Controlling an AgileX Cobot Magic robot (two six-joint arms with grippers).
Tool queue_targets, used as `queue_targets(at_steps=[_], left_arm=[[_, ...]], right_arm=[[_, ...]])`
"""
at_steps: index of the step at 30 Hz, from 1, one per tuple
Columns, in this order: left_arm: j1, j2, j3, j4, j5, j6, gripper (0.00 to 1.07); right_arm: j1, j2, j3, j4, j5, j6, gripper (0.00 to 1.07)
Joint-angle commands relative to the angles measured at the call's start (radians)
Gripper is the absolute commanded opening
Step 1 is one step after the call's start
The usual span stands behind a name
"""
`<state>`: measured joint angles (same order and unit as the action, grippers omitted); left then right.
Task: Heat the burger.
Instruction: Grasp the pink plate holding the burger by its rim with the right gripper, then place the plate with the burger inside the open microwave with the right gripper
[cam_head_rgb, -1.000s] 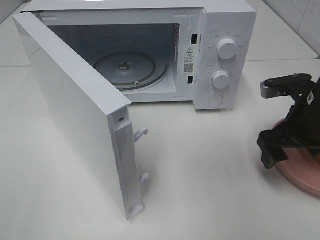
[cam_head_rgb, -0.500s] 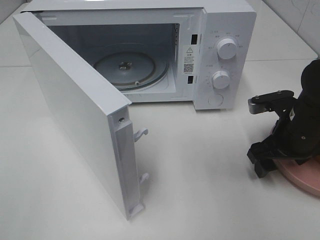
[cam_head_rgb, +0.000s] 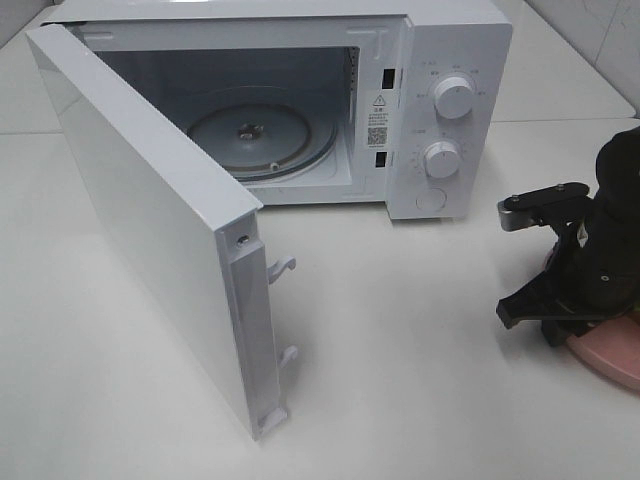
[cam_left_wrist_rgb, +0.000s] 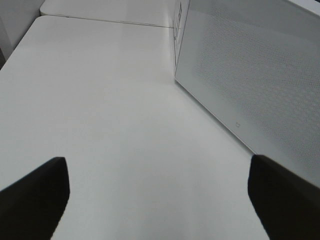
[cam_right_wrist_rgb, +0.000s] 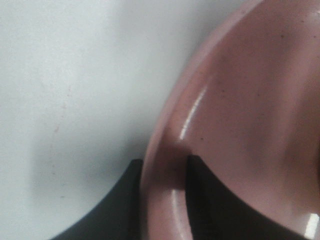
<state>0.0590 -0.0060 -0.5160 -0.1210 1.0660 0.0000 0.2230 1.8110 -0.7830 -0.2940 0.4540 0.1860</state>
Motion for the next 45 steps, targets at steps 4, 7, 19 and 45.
queue_targets(at_steps=[4,7,19,45], left_arm=[[0.002,-0.005,0.001,-0.004,0.001,0.000,0.88],[0.002,-0.005,0.001,-0.004,0.001,0.000,0.88],[0.002,-0.005,0.001,-0.004,0.001,0.000,0.88],[0.002,-0.005,0.001,-0.004,0.001,0.000,0.88]], right_arm=[[-0.003,0.002,-0.003,-0.012,0.003,0.002,0.00],[-0.003,0.002,-0.003,-0.012,0.003,0.001,0.00],[0.041,-0.001,-0.003,-0.105,0.071,0.107,0.00],[0.277,-0.191,0.117,-0.296,0.208,0.290,0.00]])
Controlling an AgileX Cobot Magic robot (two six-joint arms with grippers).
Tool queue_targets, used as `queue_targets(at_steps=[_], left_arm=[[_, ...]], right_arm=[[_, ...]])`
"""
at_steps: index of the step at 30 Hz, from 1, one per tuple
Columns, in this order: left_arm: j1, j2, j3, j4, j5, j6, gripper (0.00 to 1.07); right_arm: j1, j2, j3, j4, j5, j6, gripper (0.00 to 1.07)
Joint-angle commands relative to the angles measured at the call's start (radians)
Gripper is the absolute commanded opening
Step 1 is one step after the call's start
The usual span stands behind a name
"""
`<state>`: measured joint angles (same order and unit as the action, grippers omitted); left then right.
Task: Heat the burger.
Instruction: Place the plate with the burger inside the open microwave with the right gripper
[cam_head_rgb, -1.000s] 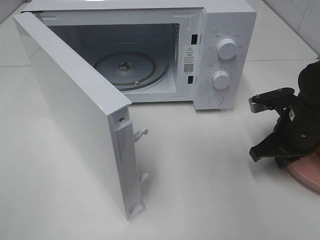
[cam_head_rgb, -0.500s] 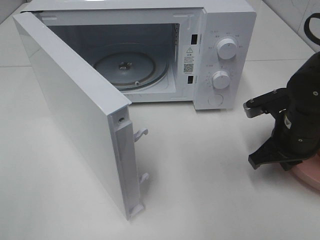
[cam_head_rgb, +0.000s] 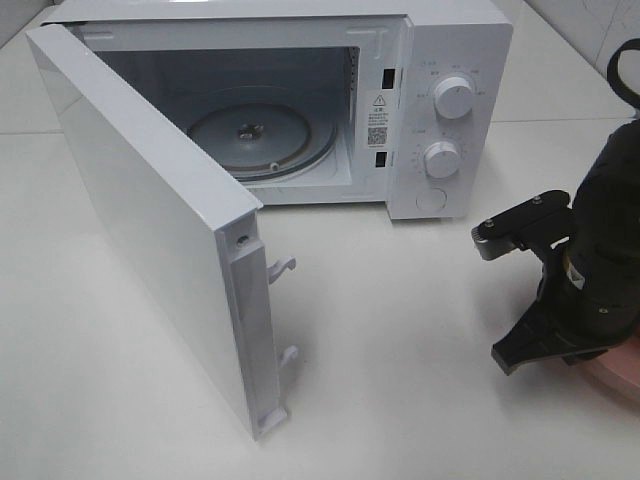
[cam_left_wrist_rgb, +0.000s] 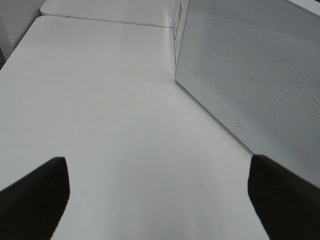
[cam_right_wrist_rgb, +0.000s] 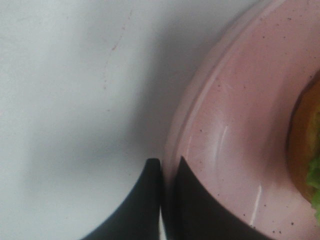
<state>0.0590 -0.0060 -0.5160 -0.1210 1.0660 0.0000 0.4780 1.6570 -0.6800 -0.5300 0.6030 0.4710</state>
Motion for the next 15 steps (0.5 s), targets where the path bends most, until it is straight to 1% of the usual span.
queue_targets(at_steps=[1,4,6,10,15], left_arm=[[0.002,-0.005,0.001,-0.004,0.001,0.000,0.88],[0.002,-0.005,0.001,-0.004,0.001,0.000,0.88],[0.002,-0.005,0.001,-0.004,0.001,0.000,0.88],[0.002,-0.005,0.001,-0.004,0.001,0.000,0.88],[0.002,-0.005,0.001,-0.004,0.001,0.000,0.88]], right_arm=[[0.042,-0.061,0.018,-0.071,0.093,0.008,0.00],[0.049,-0.071,0.020,-0.073,0.105,0.008,0.00],[0.076,-0.115,0.029,-0.094,0.152,0.008,0.00],[0.085,-0.147,0.029,-0.094,0.181,0.006,0.00],[0.130,-0.215,0.029,-0.102,0.223,-0.005,0.00]])
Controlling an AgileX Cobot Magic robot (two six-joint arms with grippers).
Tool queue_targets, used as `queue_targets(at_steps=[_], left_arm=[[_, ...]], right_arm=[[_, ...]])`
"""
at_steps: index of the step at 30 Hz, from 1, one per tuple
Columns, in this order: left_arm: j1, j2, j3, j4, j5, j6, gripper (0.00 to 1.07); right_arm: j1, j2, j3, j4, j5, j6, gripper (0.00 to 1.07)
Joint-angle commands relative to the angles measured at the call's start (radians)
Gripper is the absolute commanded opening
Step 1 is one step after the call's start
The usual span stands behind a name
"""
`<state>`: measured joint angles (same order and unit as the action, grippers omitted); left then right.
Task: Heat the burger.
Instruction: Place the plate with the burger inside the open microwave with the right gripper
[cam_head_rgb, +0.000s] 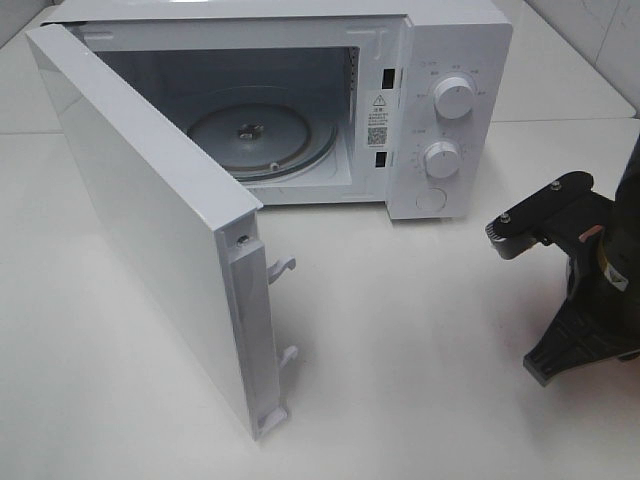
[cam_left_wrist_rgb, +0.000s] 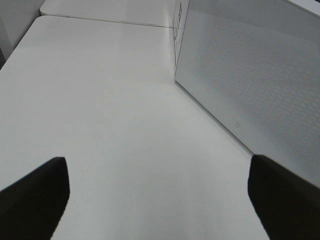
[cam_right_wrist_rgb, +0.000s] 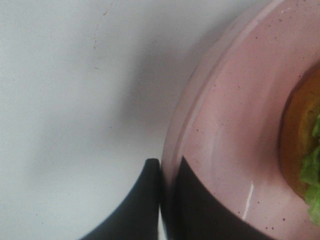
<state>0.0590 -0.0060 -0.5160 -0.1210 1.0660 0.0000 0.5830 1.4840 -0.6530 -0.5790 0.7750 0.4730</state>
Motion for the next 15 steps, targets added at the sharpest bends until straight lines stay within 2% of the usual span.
queue_targets(at_steps=[1,7,11,15], left_arm=[[0.002,-0.005,0.001,-0.004,0.001,0.000,0.88],[0.002,-0.005,0.001,-0.004,0.001,0.000,0.88],[0.002,-0.005,0.001,-0.004,0.001,0.000,0.88],[0.002,-0.005,0.001,-0.004,0.001,0.000,0.88]], right_arm=[[0.038,-0.057,0.002,-0.055,0.061,-0.010,0.00],[0.133,-0.139,0.002,-0.062,0.135,-0.015,0.00],[0.163,-0.169,0.021,-0.062,0.148,-0.026,0.00],[0.221,-0.224,0.093,-0.062,0.165,-0.034,0.00]])
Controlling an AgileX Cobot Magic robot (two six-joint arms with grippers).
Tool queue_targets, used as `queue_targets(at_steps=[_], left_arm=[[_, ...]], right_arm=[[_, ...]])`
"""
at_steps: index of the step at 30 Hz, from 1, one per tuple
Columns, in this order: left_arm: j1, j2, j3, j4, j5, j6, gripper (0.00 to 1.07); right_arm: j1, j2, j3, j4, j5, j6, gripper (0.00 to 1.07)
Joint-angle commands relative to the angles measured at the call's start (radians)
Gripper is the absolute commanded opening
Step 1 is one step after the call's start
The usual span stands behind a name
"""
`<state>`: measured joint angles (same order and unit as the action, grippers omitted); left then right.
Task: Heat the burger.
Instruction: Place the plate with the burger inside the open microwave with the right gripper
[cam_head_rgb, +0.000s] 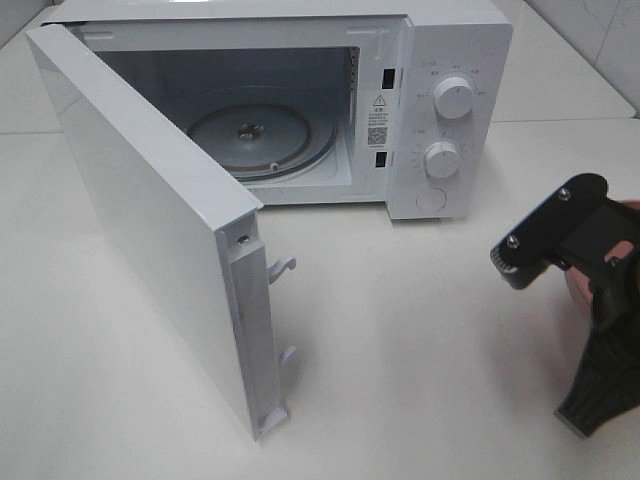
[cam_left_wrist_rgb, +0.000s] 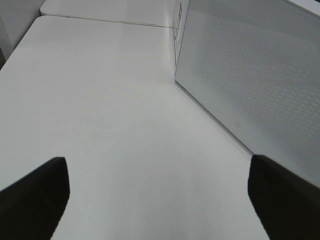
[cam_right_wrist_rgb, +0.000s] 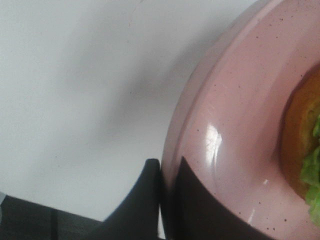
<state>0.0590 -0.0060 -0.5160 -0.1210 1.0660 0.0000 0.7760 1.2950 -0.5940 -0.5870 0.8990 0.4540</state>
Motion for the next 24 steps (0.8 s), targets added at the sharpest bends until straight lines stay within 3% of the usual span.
queue_targets(at_steps=[1,10,24], left_arm=[[0.002,-0.005,0.001,-0.004,0.001,0.000,0.88],[0.002,-0.005,0.001,-0.004,0.001,0.000,0.88],[0.002,-0.005,0.001,-0.004,0.001,0.000,0.88]], right_arm=[[0.028,-0.035,0.034,-0.054,0.041,-0.015,0.00],[0.152,-0.158,0.101,-0.051,0.065,-0.110,0.00],[0.156,-0.191,0.101,-0.062,-0.044,-0.495,0.00]])
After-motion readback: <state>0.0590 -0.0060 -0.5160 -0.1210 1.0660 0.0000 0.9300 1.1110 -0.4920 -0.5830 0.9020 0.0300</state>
